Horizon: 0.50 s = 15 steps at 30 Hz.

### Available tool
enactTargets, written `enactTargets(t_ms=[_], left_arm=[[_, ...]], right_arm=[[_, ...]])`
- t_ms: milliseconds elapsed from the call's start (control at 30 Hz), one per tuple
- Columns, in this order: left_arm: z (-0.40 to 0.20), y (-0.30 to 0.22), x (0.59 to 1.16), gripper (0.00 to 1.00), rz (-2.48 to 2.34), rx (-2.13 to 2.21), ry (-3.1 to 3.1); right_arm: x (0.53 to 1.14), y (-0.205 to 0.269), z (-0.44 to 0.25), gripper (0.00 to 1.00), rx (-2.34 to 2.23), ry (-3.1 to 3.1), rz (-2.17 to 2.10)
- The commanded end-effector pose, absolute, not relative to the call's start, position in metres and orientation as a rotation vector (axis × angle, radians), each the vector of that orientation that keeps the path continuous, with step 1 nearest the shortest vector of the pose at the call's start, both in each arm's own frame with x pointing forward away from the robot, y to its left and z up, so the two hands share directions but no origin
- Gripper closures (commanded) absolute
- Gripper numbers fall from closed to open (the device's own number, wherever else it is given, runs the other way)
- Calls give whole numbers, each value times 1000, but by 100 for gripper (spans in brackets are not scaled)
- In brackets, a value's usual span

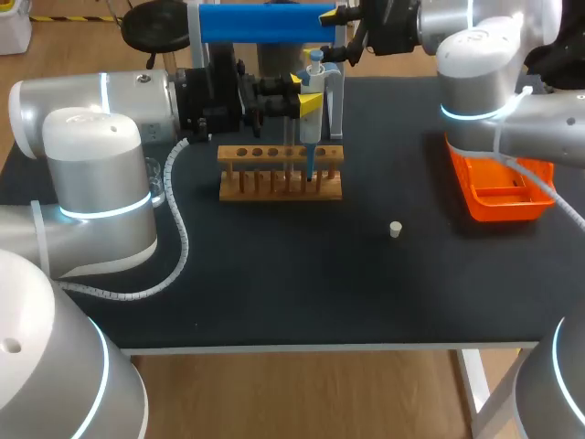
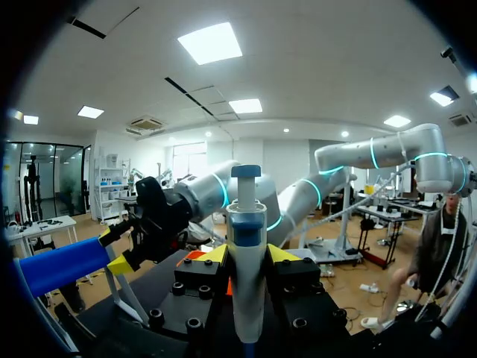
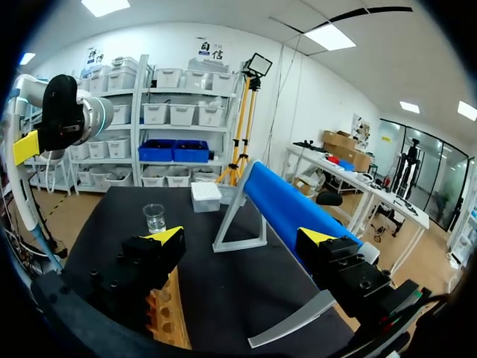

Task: Invert the test tube, pick up the pipette, mount the tip to pipette, aspirate from beaker and dispense into the tube, eject the tip, return the pipette, and cap with the stopper.

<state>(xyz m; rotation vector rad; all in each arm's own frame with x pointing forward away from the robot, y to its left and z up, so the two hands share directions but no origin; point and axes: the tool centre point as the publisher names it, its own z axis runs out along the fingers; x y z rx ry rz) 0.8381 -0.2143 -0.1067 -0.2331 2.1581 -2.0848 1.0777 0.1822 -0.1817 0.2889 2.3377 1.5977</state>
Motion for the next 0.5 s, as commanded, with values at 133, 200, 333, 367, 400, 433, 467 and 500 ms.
enactTargets(t_ms=[133, 200, 333, 367, 400, 433, 467, 500], left_arm=[[-107, -215, 839, 100, -2088, -232, 2153], [-107, -215, 839, 100, -2088, -232, 2153], [-107, -215, 839, 100, -2088, -232, 2153], [-107, -215, 839, 100, -2088, -232, 2153], [-107, -215, 839, 100, -2088, -232, 2153], [-107, -215, 839, 100, -2088, -232, 2153], [-107, -215, 839, 100, -2088, -232, 2153], [-107, -215, 839, 100, -2088, -232, 2153]], right_arm=[[1078, 187, -187, 0, 290, 2341, 1590], [1077, 188, -188, 0, 292, 2341, 1589], [1077, 190, -189, 0, 292, 2341, 1591], [1077, 190, -189, 0, 294, 2342, 1591], [1077, 191, -190, 0, 294, 2343, 1591], [1077, 191, -190, 0, 292, 2344, 1591], [1077, 192, -190, 0, 290, 2346, 1592], [1076, 192, -190, 0, 288, 2348, 1593]])
